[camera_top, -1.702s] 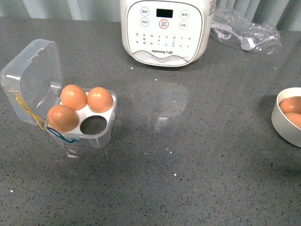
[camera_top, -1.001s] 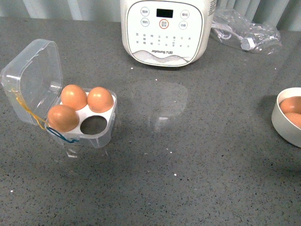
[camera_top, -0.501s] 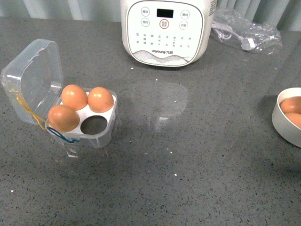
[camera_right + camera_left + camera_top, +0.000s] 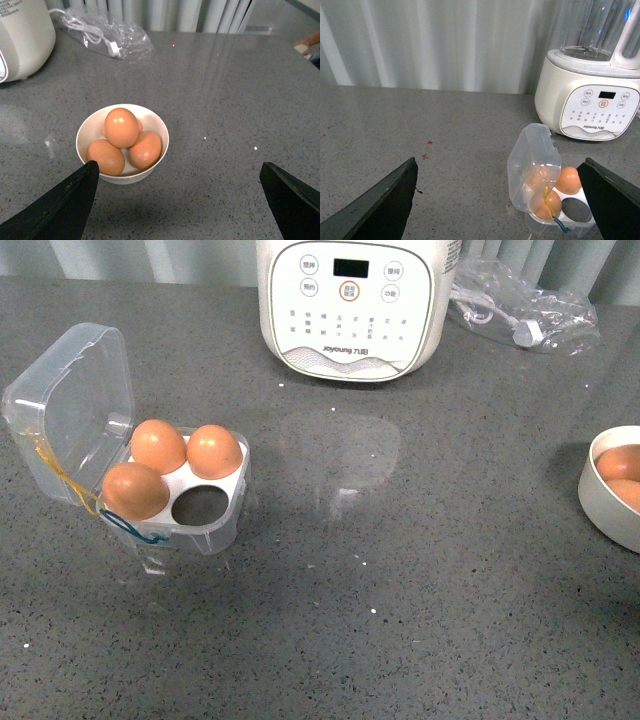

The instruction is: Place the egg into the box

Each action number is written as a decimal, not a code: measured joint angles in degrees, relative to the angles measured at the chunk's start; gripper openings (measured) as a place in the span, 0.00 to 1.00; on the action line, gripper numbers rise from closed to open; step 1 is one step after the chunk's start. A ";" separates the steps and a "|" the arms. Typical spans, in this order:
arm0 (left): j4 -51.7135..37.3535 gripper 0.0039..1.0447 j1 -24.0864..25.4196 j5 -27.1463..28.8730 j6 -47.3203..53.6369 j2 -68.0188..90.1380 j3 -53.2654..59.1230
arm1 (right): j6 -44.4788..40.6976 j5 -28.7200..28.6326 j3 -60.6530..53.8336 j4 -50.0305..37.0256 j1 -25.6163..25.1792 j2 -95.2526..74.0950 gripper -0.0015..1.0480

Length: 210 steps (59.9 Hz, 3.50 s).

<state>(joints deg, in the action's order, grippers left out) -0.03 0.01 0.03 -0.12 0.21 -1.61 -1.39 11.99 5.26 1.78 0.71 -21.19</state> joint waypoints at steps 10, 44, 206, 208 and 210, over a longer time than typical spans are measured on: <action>0.00 0.94 0.02 0.02 0.00 -0.02 0.00 | 1.49 -4.44 2.80 -14.95 -3.48 -20.11 0.93; 0.00 0.94 0.00 0.00 -0.02 -0.02 0.00 | 3.78 -15.54 15.69 -31.26 -3.93 -57.33 0.93; 0.00 0.94 0.00 0.02 0.00 -0.02 0.00 | -22.71 -44.24 42.23 -12.52 25.55 -78.71 0.40; 0.00 0.94 0.00 0.00 -0.02 -0.02 0.00 | -22.71 -44.06 42.82 -12.87 26.14 -79.47 0.40; 0.00 0.94 0.02 0.02 0.00 -0.02 0.00 | -22.71 -43.87 43.21 -13.11 26.53 -79.91 0.40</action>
<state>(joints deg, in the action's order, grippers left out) -0.03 0.03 0.05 -0.12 0.19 -1.61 -24.10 -31.88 48.47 -11.33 27.24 -101.10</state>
